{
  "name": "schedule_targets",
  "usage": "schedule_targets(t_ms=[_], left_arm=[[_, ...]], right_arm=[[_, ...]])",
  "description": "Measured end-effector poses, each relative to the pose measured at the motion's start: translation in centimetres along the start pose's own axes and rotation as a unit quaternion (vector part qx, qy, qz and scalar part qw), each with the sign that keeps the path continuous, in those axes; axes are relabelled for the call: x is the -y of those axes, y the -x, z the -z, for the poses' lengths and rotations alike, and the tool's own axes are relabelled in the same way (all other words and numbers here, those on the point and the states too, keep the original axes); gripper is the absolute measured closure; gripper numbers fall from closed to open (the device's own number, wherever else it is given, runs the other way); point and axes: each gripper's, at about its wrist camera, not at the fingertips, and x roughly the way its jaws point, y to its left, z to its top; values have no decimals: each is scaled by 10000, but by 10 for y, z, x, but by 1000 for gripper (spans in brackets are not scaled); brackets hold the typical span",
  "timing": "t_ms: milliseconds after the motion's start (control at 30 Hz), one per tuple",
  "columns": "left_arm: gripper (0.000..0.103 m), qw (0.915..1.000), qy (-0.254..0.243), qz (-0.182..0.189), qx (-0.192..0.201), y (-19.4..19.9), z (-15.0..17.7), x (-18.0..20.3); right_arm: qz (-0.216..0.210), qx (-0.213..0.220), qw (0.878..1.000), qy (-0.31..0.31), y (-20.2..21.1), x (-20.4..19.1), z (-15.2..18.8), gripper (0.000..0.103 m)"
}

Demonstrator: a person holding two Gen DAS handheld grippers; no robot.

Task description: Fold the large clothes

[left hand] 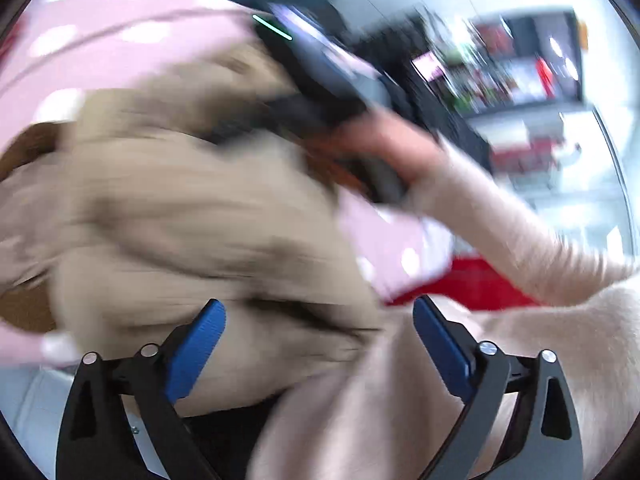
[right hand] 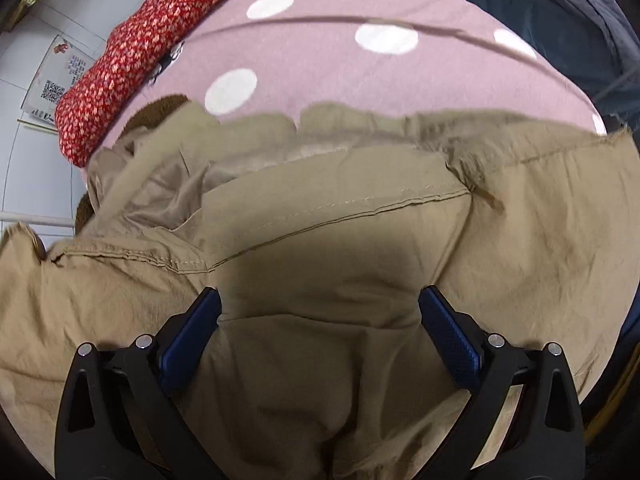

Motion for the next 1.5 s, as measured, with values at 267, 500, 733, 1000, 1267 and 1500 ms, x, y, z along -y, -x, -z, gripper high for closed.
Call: schedule_targets(t_ms=[267,500,733,1000,1267,1500], left_arm=[[10,9333,2457,-2522,707,24,16,-168],[15,8982,3777,-1980,1067,-21,36,-237],[43,9025,3759,-1805,1074,-44,32,-241],[70,9109,3471,-1879,1201,-47,17,-221],[76,9198,2796,-2493,1169,-41,-4,-188],[84,9301,2042,-2494,1761,10,-53,-143]], right_arm=[[422,-63,9990,158,5,-8,39,6],[602,1193,9881,763,79,-35,-8,6],[-315,744,9953,530,43,-45,-96,6],[-971,-212,9947,256,-58,-86,-137,6],[-788,-843,9919,538,-124,-121,-130,72],[-1413,720,9867,363,-17,-112,-100,91]])
